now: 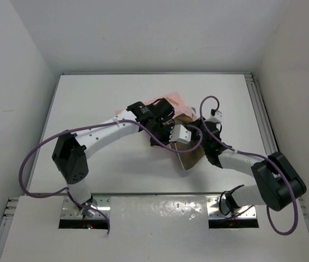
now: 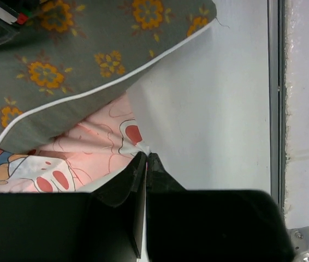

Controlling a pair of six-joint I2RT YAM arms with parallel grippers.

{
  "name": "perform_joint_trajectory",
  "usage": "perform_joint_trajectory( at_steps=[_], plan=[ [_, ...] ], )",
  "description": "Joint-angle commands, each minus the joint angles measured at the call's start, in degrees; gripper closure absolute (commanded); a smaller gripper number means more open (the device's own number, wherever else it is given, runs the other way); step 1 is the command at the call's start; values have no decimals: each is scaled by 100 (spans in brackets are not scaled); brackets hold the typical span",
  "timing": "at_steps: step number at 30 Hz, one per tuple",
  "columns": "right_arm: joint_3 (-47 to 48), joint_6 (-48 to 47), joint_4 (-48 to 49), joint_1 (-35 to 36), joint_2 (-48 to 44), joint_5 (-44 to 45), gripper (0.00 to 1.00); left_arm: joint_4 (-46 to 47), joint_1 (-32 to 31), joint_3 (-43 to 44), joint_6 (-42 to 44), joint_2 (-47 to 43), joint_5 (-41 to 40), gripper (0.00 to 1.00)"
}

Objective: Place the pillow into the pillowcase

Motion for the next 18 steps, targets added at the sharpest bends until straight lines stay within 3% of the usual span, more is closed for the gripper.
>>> perform_joint_trajectory(
  at_steps=[1,6,10,14,16,17,18],
  plan=[
    [373,37,545,-40,206,445,100,-323,-86,117,155,-98,486,100],
    [444,10,562,-40,470,94,100,-350,-78,222,146,-124,442,100],
    [435,264,536,-83,611,41,100,-385,185,721,-99,-98,976,100],
    [942,-68,72,-110,585,-319,99,-587,195,1145,-109,7,1066,100],
    [1242,-514,-683,-101,576,-669,77,-613,195,1032,-30,25,1075,100],
    [1488,-691,-1147,-101,594,-829,54,-587,186,918,14,8,1040,100],
    [1560,-884,-1369,-101,620,-995,46,-544,186,786,31,-27,926,100]
  ],
)
